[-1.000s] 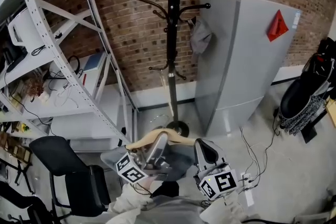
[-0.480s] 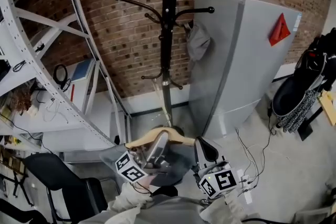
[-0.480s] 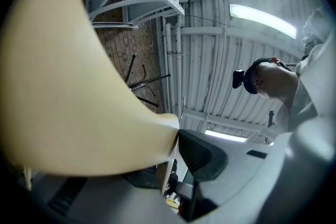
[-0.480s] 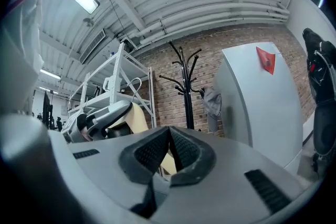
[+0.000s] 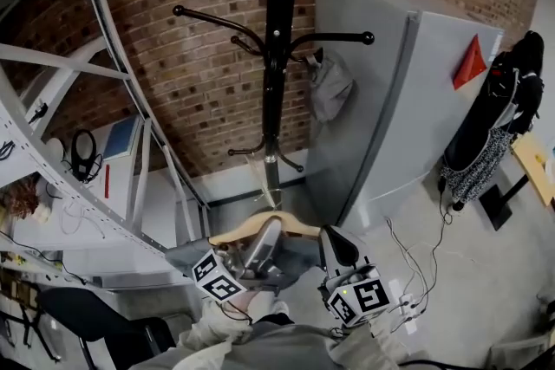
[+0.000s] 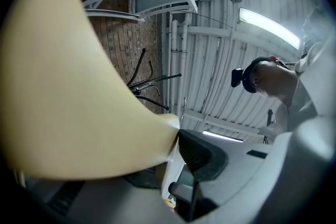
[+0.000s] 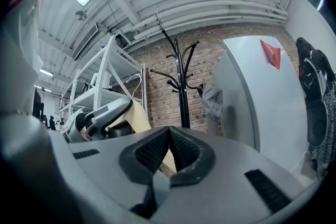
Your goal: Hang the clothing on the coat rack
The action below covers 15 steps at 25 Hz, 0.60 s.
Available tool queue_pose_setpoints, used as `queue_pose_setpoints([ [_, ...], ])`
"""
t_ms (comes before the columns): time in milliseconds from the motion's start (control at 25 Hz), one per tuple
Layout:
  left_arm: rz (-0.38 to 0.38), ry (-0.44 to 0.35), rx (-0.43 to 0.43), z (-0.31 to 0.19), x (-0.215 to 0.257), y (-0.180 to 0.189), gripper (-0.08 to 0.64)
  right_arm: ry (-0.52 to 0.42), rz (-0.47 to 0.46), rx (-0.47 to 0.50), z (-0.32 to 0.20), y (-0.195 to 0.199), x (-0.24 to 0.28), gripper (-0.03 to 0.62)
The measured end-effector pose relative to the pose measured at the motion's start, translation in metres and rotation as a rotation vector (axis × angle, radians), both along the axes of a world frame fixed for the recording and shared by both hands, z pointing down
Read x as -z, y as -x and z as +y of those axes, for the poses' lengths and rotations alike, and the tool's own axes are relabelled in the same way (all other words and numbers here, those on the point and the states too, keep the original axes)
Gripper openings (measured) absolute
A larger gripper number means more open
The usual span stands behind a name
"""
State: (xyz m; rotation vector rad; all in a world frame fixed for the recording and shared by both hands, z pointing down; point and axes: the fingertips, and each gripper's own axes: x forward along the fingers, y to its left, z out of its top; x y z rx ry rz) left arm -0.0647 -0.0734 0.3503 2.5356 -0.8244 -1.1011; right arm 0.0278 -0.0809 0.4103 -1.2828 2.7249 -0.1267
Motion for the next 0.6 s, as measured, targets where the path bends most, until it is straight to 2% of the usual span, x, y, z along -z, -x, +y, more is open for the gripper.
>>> queue_pose_setpoints([
  [320, -0.004, -0.004, -0.055, -0.044, 0.0, 0.028, 0.106, -0.002, -0.001, -0.042, -0.041, 0.035, 0.001, 0.025],
  [600, -0.012, 0.002, -0.089, -0.069, -0.004, 0.043, 0.106, 0.022, 0.011, -0.085, -0.058, 0.048, -0.008, 0.025],
])
